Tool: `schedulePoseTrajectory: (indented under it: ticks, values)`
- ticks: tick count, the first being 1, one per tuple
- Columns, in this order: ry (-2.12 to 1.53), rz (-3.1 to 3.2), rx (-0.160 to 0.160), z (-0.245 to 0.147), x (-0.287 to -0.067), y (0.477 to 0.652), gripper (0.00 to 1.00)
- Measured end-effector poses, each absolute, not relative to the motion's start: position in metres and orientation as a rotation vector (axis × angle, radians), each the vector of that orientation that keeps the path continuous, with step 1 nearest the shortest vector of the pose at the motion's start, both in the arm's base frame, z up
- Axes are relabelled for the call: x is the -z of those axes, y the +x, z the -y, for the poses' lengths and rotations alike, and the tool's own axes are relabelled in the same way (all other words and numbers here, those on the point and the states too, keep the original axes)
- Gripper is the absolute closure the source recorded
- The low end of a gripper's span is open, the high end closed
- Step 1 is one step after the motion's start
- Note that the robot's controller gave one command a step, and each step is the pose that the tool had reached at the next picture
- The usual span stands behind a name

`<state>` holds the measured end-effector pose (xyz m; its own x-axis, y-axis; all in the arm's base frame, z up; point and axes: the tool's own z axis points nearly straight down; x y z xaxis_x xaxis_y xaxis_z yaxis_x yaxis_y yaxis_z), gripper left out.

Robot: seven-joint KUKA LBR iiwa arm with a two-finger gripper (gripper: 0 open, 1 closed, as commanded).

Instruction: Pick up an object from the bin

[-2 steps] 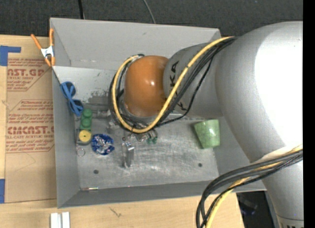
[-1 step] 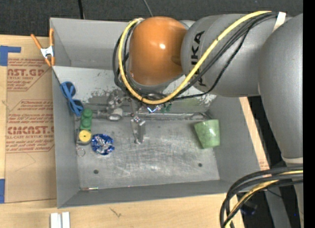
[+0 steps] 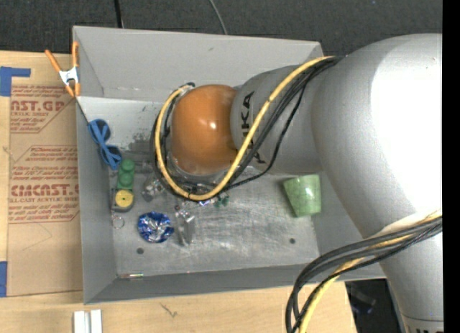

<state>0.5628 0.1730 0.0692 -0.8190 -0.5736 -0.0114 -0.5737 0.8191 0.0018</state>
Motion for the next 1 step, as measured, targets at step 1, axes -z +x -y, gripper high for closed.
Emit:
schedulePoseTrajectory:
  ticks: [1]
  values:
    - [-1.333, -2.834, -0.002, -0.1967, -0.0721, 0.4944, 0.00]
